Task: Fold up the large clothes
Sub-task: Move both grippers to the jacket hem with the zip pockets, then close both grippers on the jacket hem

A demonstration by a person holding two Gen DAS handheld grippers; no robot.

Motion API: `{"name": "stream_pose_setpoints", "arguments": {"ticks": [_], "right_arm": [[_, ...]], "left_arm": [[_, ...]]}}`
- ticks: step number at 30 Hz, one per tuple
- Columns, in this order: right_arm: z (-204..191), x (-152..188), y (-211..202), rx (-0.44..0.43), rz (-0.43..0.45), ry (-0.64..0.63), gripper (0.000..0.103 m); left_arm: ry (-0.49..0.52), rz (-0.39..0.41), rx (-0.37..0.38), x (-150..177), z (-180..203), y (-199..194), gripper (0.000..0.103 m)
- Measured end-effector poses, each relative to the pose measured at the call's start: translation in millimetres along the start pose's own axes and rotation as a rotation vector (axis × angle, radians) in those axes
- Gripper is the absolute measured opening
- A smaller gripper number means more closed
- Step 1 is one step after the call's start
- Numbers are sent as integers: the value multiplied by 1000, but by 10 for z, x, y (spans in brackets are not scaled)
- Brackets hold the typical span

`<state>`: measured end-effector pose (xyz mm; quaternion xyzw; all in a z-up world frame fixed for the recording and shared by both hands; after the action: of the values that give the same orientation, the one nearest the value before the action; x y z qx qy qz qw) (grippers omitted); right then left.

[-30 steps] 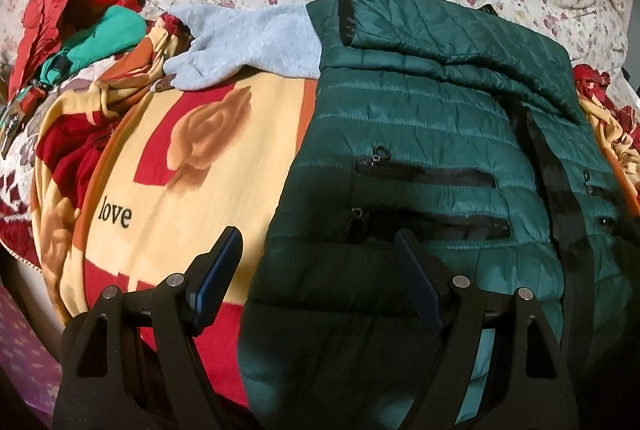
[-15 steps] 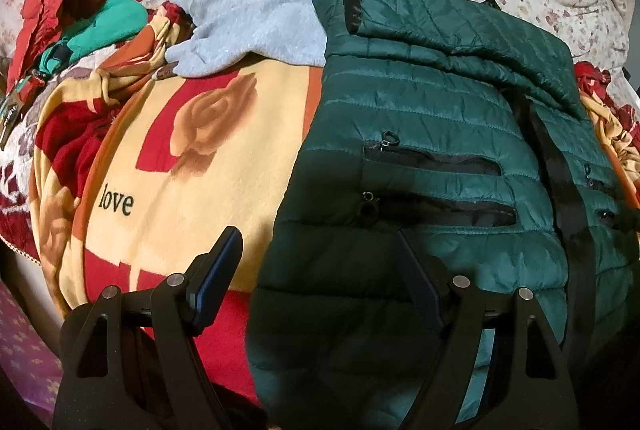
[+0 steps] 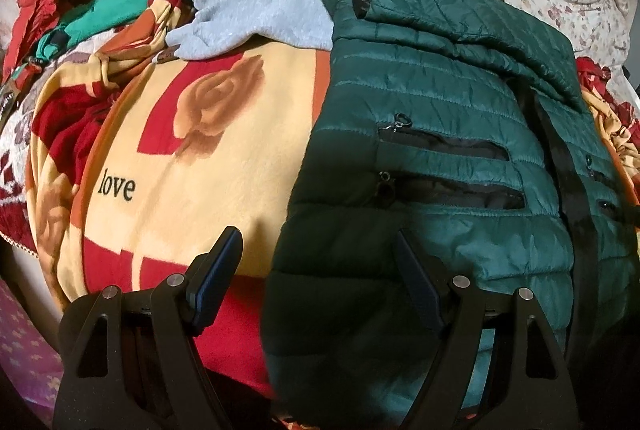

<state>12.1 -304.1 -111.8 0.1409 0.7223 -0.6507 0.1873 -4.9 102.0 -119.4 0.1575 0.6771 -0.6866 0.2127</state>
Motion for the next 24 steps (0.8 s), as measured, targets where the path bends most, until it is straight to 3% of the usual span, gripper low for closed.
{"name": "stream_pose_setpoints", "arguments": {"ticks": [11, 17, 24], "right_arm": [[292, 228, -45, -2, -82, 27, 83], [454, 373, -22, -10, -131, 78, 84], [434, 675, 78, -111, -224, 118, 84]], "left_arm": [[-73, -75, 109, 155, -107, 4, 78], [-142, -167, 240, 309, -64, 71, 78], [-152, -203, 274, 408, -55, 99, 83]]}}
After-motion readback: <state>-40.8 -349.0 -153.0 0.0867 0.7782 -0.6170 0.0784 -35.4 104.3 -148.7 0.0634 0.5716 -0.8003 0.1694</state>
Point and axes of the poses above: each gripper's, at about its wrist camera, not at the fingertips, and y roughly the way its jaws point, z to its right, x to its underside, the point moved 9 cm from there along y, roughly the way its jaws point
